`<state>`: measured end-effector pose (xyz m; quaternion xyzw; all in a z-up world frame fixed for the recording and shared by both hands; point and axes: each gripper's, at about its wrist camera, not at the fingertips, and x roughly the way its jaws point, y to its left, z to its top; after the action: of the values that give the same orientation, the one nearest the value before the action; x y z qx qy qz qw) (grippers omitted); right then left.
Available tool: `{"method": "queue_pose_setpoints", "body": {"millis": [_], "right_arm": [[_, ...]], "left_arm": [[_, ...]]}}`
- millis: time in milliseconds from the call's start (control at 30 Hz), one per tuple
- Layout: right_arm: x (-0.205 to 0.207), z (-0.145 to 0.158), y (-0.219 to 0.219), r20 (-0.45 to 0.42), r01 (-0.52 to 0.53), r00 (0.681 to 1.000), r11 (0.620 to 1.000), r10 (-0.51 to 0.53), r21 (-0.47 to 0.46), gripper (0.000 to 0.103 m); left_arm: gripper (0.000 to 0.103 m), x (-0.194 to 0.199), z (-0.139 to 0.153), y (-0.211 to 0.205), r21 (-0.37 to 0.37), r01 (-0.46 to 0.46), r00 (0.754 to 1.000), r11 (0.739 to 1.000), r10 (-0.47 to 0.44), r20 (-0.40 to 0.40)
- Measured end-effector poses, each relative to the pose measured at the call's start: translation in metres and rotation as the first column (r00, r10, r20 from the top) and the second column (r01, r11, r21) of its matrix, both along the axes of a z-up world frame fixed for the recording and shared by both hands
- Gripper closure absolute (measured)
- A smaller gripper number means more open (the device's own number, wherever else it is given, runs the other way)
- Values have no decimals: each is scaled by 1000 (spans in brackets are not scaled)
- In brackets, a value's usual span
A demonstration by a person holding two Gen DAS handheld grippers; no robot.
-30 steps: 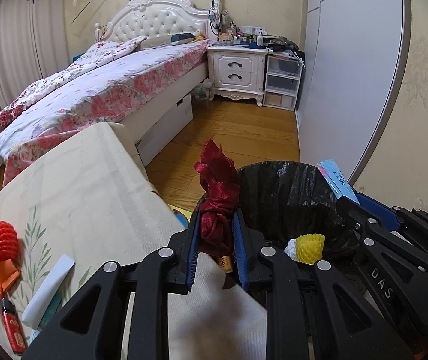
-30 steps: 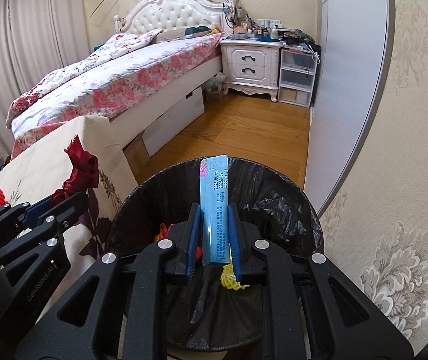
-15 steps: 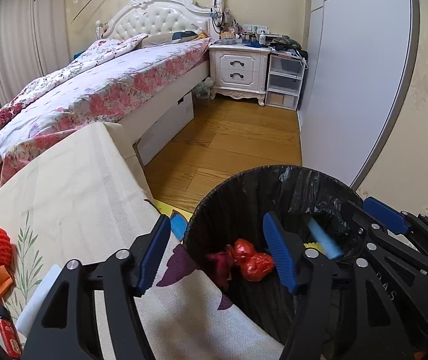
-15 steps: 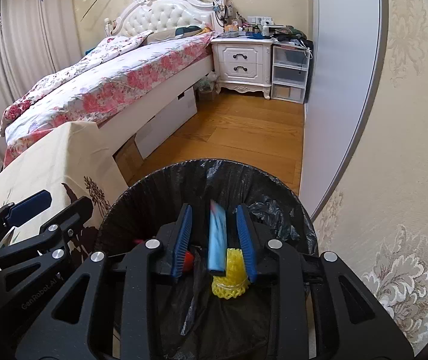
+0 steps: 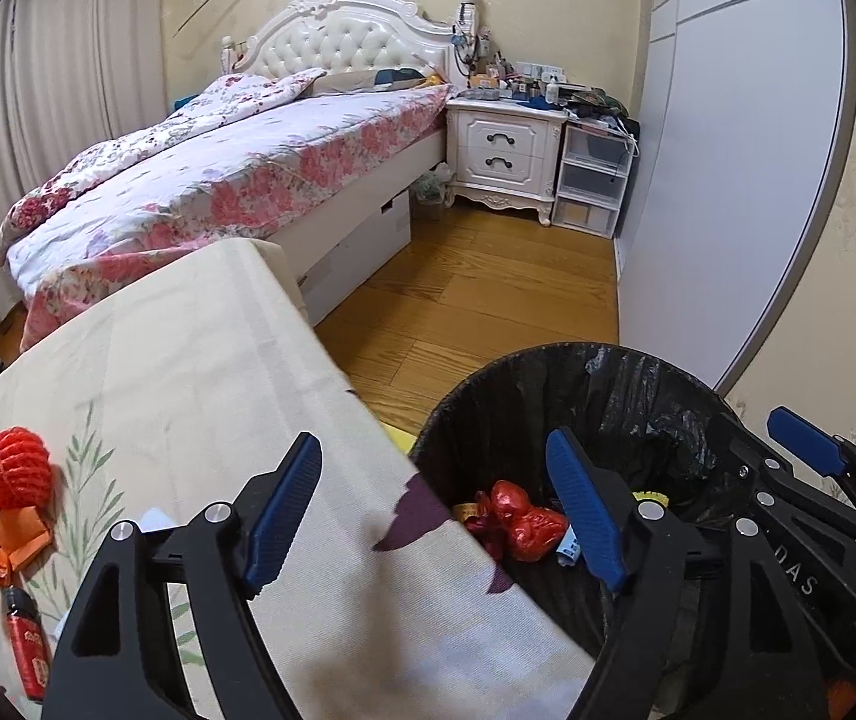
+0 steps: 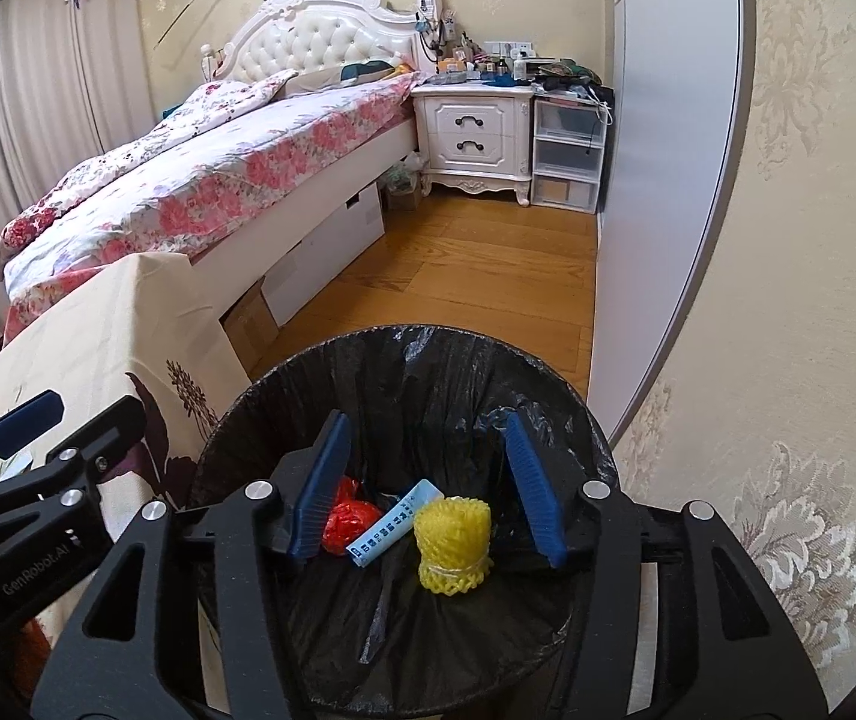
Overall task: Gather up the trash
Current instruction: 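Move both grippers back over the items on the table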
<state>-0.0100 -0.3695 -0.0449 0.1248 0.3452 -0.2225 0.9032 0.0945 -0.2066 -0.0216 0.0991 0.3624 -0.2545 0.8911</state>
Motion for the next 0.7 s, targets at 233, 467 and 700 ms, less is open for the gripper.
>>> {"method": "queue_pose_setpoints", "body": {"millis": [233,467,700], "right_arm": [[0,6,20,5,-41,999,999,41,-2,48],[5,7,53,-10,-115,993,993,115,5,48],[7,7,92,-26,-197,980,980,197,-4,48]], "left_arm": [[28,-8,7,32,4,-65,998,998,65,10],[28,-17,10,74,10,-135,991,991,135,15],[28,-22,8,120,14,-217,976,976,217,6]]}}
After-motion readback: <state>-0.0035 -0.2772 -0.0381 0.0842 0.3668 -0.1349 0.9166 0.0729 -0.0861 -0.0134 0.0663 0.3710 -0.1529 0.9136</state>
